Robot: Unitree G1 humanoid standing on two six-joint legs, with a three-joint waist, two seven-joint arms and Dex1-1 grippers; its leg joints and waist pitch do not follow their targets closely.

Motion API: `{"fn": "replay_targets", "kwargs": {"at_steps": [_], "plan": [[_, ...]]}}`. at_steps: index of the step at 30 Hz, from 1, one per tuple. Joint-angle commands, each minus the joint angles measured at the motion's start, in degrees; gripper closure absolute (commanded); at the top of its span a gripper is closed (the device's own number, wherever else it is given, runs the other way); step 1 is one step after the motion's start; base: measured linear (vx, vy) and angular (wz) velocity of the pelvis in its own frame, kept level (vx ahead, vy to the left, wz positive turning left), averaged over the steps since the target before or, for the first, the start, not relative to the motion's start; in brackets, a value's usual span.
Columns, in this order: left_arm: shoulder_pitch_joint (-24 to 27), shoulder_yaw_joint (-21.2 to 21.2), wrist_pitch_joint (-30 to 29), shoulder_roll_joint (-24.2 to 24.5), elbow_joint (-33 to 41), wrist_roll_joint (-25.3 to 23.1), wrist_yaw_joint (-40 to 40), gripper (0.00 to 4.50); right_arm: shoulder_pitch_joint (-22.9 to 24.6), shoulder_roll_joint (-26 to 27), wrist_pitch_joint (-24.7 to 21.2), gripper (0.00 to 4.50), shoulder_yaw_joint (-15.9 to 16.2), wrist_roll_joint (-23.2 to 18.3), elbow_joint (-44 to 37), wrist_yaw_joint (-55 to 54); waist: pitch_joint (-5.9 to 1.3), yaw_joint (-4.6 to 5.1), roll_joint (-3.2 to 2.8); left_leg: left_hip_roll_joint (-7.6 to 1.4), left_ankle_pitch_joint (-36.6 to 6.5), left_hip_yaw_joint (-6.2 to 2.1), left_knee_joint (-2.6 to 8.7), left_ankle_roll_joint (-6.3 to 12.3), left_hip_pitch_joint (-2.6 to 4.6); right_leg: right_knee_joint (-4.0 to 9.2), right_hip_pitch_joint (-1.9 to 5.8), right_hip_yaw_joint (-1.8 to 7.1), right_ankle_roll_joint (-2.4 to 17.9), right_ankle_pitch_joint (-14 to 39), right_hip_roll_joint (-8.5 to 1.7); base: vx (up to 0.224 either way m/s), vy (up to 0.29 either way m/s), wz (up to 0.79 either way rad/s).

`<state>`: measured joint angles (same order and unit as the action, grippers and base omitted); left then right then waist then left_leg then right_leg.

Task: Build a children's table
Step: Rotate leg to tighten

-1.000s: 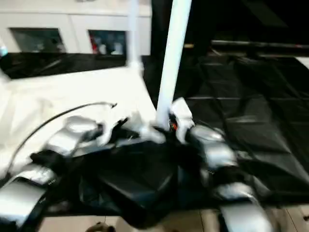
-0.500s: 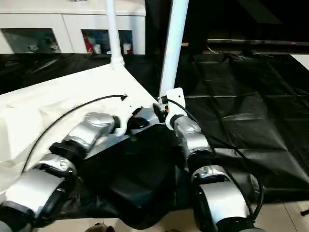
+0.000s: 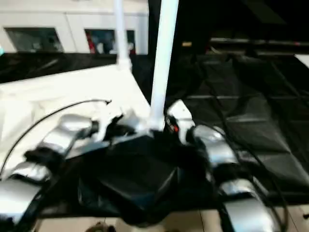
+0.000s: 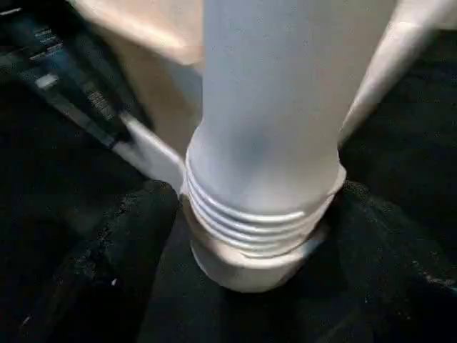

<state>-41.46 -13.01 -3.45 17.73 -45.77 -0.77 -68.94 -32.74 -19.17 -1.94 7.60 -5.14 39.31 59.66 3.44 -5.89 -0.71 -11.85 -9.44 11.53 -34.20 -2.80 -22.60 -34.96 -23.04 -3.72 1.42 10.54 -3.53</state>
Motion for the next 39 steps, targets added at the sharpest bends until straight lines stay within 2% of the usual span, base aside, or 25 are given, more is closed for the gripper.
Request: {"fn": "replay_targets", "kwargs": {"at_steps": [1,2,5,12,14,17,20,27,29,30,31,32,34,36,37,38,39], "plan": [[-0.72,-0.71,1.01,-0.55,5.09,2.75,-4.05,4.5,0.78,-0.47,-1.08,0.83,1.79,-1.01,-2.06,3.26,-4.29,0.06,-0.16,-2.3,-11.91,-1.05,3.79,3.08,1.84,3.84,2.72,2.6,13.78,7.6,-4.81,0.0,0.0,0.0],[-0.72,-0.71,1.01,-0.55,5.09,2.75,-4.05,4.5,0.78,-0.47,-1.08,0.83,1.79,-1.01,-2.06,3.26,-4.24,-0.06,-0.23,-2.26,-12.69,-0.99,3.8,2.49,2.03,4.04,2.46,2.63,13.56,9.41,-4.8,0.0,0.0,0.0],[0.31,-0.58,0.38,0.17,6.77,3.28,-5.75,4.5,1.26,-0.99,-2.11,0.83,1.1,-2.15,-3.69,5.49,-4.17,-0.39,-0.13,-2.35,-13.47,-1.12,3.97,1.69,2.11,4.16,2.52,2.66,12.96,11.37,-4.89,0.0,0.0,0.0],[1.91,-0.68,-1.37,1.06,9.79,4.16,-7.62,4.5,2.49,-1.52,-4.98,0.83,1.23,-4.66,-7.44,9.59,-4.37,-0.49,-0.12,-2.27,-11.43,-1.1,3.83,2.23,1.89,3.85,2.51,2.6,12.91,8.91,-4.81,0.0,0.0,0.0],[2.03,-0.69,-1.63,1.13,10.14,4.25,-7.77,4.5,2.56,-1.47,-5.28,1.18,1.39,-4.78,-7.41,9.65,-4.3,-0.48,-0.15,-2.25,-11.81,-1.12,3.87,1.94,1.9,3.92,2.52,2.59,12.86,9.67,-4.86,0.0,0.0,0.0],[2.15,-0.69,-1.94,1.2,10.5,4.22,-7.84,4.5,2.7,-1.26,-6.09,1.27,1.28,-5.05,-7.42,9.66,-4.34,-0.49,-0.19,-2.2,-11.79,-1.14,3.86,1.72,1.93,3.98,2.52,2.58,12.62,10.1,-4.84,0.0,0.0,0.0],[2.23,-0.67,-2.24,1.2,10.8,4.13,-7.8,4.5,2.95,-1.15,-6.57,1.6,1.22,-5.1,-7.71,9.67,-4.34,-0.49,-0.17,-2.19,-11.74,-1.15,3.87,1.68,1.9,3.93,2.55,2.57,12.57,9.9,-4.84,0.0,0.0,0.0],[2.08,-0.78,-2.66,0.84,10.68,3.32,-6.75,4.5,3.83,-0.1,-7.22,1.71,0.89,-4.99,-7.81,7.06,-4.4,-0.53,-0.32,-2.19,-11.61,-1.16,3.83,1.58,1.94,3.87,2.52,2.55,12.74,8.87,-4.77,0.0,0.0,0.0],[1.44,-0.63,-2.86,0.19,9.66,2.58,-4.64,4.5,3.69,0.98,-6.47,1.71,0.53,-3.87,-6.42,3.33,-4.33,-0.33,-0.32,-2.18,-12.25,-1.23,3.94,1.1,1.99,3.97,2.43,2.53,12.63,9.95,-4.82,0.0,0.0,0.0],[0.42,-0.38,-3.03,-0.85,8.12,1.8,-1.9,4.5,3.15,2.58,-6.01,1.71,-0.16,-2.65,-4.16,-1.85,-4.34,-0.13,-0.3,-2.13,-12.59,-1.2,3.91,0.8,1.88,3.97,2.35,2.62,12.52,10.75,-4.95,0.0,0.0,0.0],[-2.51,0.4,-3.46,-4.04,4.02,0.17,5.69,4.5,1.51,7.17,-5.44,1.72,-2.42,-1.11,0.76,-14.36,-4.15,0.15,-0.25,-1.98,-13.4,-1.16,3.92,0.08,2.08,4.28,2.07,2.64,12.32,12.6,-4.93,0.0,0.0,0.0],[-3.3,0.63,-3.59,-4.95,2.94,-0.15,7.69,4.5,0.98,8.48,-5.64,1.72,-3.2,-1.04,1.97,-17.65,-4.05,0.5,-0.26,-1.78,-15.1,-1.47,4.08,-1.13,2.28,4.68,2.14,2.57,11.66,16.23,-5.12,0.0,0.0,0.0],[-4.35,0.86,-3.83,-6.12,1.56,-0.58,10.2,4.5,0.1,10.19,-5.2,1.73,-4.17,-0.79,3.71,-22.33,-4.0,0.94,-0.23,-1.74,-15.7,-1.57,4.22,-1.58,2.15,4.91,2.12,2.62,10.47,18.84,-5.19,0.0,0.0,0.0],[-4.91,0.99,-3.84,-6.74,0.79,-0.8,11.65,4.5,-0.47,11.06,-4.97,1.73,-4.69,-0.68,4.69,-24.83,-4.11,1.09,-0.19,-1.83,-15.35,-1.68,4.24,-1.45,2.15,4.86,2.4,2.56,10.52,17.74,-5.18,0.0,0.0,0.0],[-6.67,1.59,-4.13,-8.78,-1.61,-1.12,15.89,4.5,-2.35,13.75,-4.22,1.73,-6.03,-0.27,7.73,-32.22,-4.36,1.45,-0.65,-1.64,-12.62,-1.59,4.12,-1.11,1.57,4.28,2.62,2.61,10.98,12.86,-4.92,0.0,0.0,0.0],[-8.2,2.22,-4.38,-10.62,-3.65,-1.25,19.86,4.5,-4.12,16.13,-3.67,1.73,-7.04,-0.44,10.23,-37.3,-4.5,1.67,-0.67,-1.51,-12.22,-1.46,4.0,-1.26,1.72,4.22,2.36,2.65,11.3,11.48,-4.81,0.0,0.0,0.0],[-8.87,2.49,-4.51,-11.45,-4.54,-1.27,21.69,4.5,-4.92,17.21,-3.46,1.73,-7.48,-0.54,11.32,-39.5,-4.58,1.89,-0.45,-1.54,-12.12,-1.57,4.03,-1.64,1.98,4.07,2.42,2.57,12.03,10.12,-4.7,0.0,0.0,0.0]]}}
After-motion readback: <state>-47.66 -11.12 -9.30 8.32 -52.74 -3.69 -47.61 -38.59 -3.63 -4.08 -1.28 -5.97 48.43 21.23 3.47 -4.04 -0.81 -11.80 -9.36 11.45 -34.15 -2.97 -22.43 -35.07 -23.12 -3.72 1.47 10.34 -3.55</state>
